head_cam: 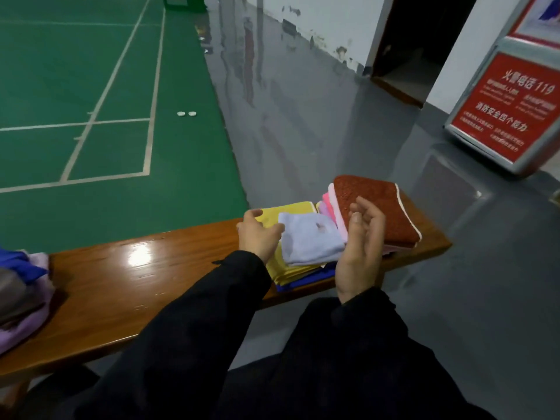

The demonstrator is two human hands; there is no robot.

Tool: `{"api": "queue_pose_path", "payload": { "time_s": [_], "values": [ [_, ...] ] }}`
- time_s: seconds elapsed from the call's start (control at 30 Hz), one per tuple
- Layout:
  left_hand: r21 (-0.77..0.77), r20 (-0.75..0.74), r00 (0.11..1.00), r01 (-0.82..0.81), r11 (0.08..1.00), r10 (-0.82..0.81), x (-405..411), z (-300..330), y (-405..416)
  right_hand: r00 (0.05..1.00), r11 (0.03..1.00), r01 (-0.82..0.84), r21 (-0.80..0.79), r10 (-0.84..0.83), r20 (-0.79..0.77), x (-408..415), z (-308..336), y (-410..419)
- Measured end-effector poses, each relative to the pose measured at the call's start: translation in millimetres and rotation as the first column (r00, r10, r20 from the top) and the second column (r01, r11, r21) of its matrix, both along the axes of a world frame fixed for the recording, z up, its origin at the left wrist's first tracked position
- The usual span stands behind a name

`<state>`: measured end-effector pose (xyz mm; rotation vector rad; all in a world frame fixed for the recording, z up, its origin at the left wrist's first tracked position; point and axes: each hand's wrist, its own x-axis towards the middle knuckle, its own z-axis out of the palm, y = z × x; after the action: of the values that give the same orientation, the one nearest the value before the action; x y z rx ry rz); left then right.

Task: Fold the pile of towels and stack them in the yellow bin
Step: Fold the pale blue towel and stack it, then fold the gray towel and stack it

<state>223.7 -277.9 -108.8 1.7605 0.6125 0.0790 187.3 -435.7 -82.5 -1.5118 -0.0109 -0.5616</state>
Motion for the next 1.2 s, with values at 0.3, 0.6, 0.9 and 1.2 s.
{"api": "queue_pose_path", "payload": {
  "time_s": [0.3, 0.6, 0.9, 1.2],
  "values": [
    [-0.012, 0.184, 0.981, 0.059, 0.998, -0.056, -39, 0, 50, 0.925, 0.548, -0.378, -0.746, 0.242, -0.292, 22, -37, 53],
    [0.449, 0.124, 0.960, -0.279, 0.849, 0.250, -144, 10, 226, 0.713, 0.377, -0.623, -0.685, 0.635, -0.299, -27, -18, 199],
    [0.898, -0.324, 0.867, 0.157, 0.410, 0.378, -224, -38, 355, 0.627, 0.199, -0.650, -0.734, 0.687, -0.368, -54, -37, 220],
    [0.969, -0.002, 0.974, -0.054, 0.240, 0.227, -239, -5, 358, 0.642, 0.218, -0.657, -0.722, 0.664, -0.383, -44, -24, 204]
  ]
}}
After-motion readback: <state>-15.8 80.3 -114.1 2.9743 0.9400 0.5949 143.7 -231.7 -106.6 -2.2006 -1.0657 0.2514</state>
